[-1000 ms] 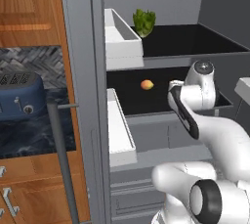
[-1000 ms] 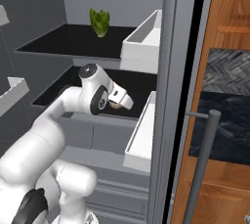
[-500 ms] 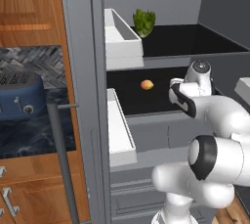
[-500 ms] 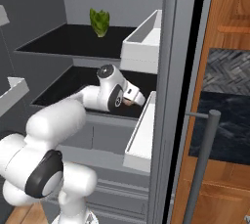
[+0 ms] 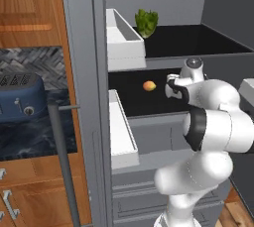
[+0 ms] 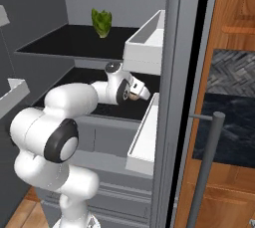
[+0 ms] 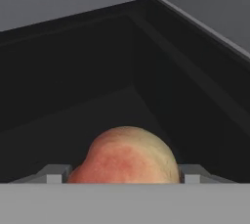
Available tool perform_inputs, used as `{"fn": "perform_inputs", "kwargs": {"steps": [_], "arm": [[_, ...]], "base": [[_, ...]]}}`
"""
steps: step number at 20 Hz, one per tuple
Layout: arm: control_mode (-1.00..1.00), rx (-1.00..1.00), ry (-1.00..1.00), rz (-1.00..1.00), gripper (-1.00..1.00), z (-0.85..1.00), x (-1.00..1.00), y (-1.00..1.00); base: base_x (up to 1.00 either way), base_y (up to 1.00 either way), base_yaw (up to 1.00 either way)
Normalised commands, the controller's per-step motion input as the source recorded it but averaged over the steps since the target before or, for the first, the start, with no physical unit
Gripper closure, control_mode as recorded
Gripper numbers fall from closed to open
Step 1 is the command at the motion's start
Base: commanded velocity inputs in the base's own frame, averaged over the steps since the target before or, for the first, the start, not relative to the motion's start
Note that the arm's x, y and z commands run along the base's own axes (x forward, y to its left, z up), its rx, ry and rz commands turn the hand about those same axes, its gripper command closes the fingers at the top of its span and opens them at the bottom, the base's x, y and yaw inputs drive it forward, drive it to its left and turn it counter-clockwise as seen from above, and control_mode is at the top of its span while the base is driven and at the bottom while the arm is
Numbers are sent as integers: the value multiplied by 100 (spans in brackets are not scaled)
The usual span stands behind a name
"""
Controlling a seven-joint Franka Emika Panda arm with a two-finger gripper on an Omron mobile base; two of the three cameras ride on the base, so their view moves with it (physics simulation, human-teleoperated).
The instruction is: Place the peach in the correct fridge rack based on whether it is a fruit or vegetable. Finally, close the fridge door.
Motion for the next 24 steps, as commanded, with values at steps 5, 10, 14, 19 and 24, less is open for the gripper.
{"fn": "perform_inputs", "kwargs": {"steps": [5, 10, 14, 19, 24], "arm": [[-100, 0, -3, 0, -100, 0, -20, 5], [-100, 0, -20, 0, -100, 0, -67, 25], [-100, 0, -30, -1, -100, 27, -48, 37], [-100, 0, -10, -1, -100, 94, -73, 50], [-100, 12, 18, 10, -100, 100, -91, 46]], "base": [[0, 0, 0], [0, 0, 0], [0, 0, 0], [0, 0, 0], [0, 0, 0]]}}
